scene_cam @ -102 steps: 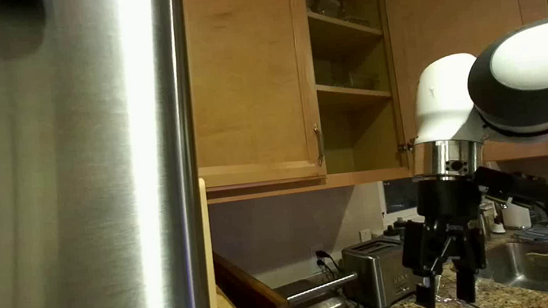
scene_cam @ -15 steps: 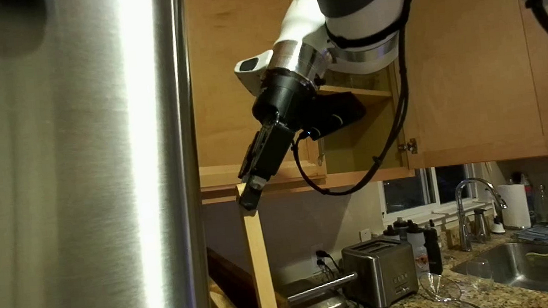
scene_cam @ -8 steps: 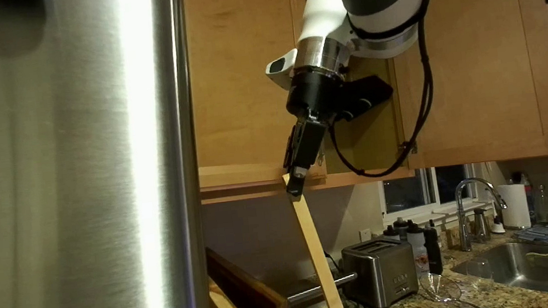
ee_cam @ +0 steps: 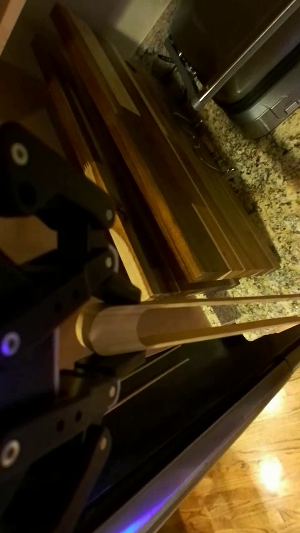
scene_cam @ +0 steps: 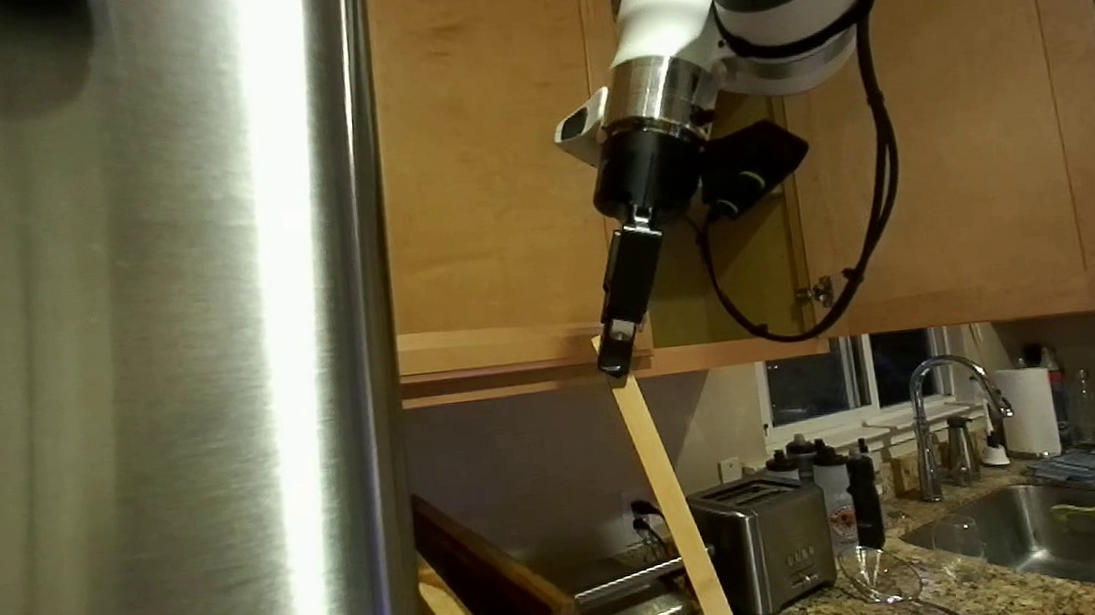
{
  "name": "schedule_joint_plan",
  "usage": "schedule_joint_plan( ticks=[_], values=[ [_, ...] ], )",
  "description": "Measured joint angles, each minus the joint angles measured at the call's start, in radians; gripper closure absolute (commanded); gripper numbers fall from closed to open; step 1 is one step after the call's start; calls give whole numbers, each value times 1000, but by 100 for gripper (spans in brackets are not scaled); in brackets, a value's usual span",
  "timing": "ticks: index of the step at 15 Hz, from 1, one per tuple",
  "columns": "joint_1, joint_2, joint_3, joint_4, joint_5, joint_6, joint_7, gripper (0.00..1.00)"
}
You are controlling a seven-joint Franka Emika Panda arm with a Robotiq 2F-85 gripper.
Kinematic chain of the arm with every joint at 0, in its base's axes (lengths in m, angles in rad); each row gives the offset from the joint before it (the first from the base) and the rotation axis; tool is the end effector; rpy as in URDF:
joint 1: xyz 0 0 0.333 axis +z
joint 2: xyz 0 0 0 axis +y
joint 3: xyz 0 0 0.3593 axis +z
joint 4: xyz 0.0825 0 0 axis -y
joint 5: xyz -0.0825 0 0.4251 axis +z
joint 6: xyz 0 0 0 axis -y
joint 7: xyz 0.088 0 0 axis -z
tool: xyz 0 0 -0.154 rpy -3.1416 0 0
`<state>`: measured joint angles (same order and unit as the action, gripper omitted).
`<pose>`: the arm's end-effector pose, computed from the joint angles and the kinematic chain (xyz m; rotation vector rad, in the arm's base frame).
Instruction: Take the magnet off the fridge wall and put it in the upper cupboard
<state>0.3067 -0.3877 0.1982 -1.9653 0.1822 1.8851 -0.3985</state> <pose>0.4186 0.2752 0.6523 -2.7104 -1.2599 -0.4450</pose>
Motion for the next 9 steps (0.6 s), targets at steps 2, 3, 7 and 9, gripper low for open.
schedule_joint_plan(
  ticks=[2, 3, 7, 9],
  values=[
    [0, -1, 0, 0, 0, -1, 11, 68],
    [0, -1, 0, 0, 0, -1, 13, 68],
    [0, -1, 0, 0, -1, -1, 15, 68],
    [0, -1, 0, 0, -1, -1, 16, 68]
  ],
)
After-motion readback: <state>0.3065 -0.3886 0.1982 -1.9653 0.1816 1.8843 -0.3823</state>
